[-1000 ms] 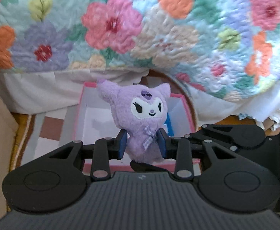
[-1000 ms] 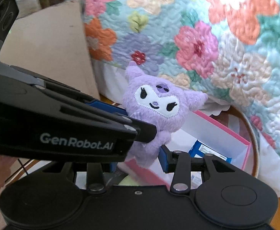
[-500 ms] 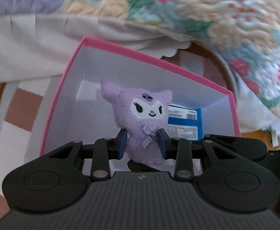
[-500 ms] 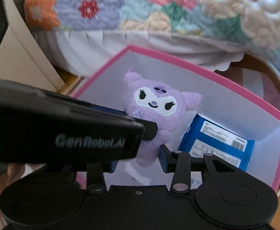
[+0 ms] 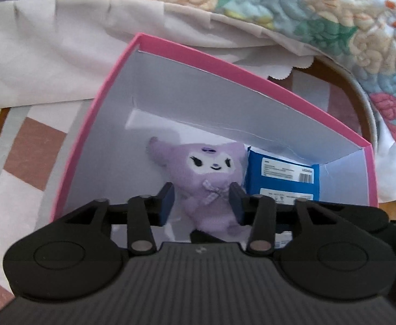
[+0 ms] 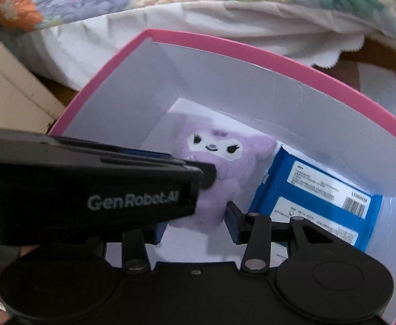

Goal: Organize objects
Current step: 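Carry the purple plush toy into the pink box and open the right tool, then withdraw the right tool and move it toward the orange makeup sponge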

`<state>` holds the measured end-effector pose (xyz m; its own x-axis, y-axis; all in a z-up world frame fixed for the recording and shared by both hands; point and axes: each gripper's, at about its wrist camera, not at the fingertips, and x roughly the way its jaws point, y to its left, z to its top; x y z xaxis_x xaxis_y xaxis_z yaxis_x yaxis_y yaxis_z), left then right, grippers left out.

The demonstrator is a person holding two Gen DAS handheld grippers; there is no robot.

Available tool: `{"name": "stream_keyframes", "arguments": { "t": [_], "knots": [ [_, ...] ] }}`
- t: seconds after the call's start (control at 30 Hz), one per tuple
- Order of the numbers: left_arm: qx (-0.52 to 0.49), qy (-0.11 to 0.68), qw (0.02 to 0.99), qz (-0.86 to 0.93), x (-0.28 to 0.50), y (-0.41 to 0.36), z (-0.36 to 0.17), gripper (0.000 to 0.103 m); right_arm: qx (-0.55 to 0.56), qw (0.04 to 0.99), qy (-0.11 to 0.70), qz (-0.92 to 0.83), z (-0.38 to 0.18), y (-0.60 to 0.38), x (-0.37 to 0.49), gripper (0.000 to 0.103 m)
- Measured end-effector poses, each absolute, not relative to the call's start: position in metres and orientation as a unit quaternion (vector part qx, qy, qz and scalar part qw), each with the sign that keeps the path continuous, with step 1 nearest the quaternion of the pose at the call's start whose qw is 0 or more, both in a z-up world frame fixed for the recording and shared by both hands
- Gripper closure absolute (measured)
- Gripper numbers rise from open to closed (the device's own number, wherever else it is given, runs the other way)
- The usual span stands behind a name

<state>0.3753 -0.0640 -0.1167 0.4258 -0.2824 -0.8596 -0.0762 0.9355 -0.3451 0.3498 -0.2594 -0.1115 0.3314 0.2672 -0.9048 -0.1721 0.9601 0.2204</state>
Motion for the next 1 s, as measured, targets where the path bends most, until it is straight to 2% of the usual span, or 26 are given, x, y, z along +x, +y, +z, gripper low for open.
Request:
{"name": "stream_keyframes", "arguments": {
  "t": [0.1, 0.27, 0.47, 0.67, 1.0],
  "knots": [
    [-0.148, 0.53, 0.832, -0.072, 0.368, -0.065, -0.107, 0.055, 0.044, 0.816, 0.563, 0.124, -0.109, -0.262, 0.345, 0.043],
    [-0.096, 0.519, 0.845, -0.082, 0.347, -0.069, -0.079, 0.051, 0.026, 0.838, 0.534, 0.107, -0.089, -0.268, 0.315, 0.043],
    [-0.117, 0.518, 0.841, -0.105, 0.314, -0.056, -0.047, 0.05, 0.034, 0.862, 0.493, 0.117, -0.041, -0.273, 0.273, 0.043],
    [-0.077, 0.499, 0.855, -0.123, 0.271, -0.047, 0.0, 0.047, 0.054, 0.877, 0.458, 0.132, 0.01, -0.268, 0.236, 0.043],
    [-0.042, 0.502, 0.851, -0.148, 0.199, -0.037, 0.064, 0.046, -0.016, 0.887, 0.426, 0.178, 0.08, -0.236, 0.167, 0.04]
  ]
}}
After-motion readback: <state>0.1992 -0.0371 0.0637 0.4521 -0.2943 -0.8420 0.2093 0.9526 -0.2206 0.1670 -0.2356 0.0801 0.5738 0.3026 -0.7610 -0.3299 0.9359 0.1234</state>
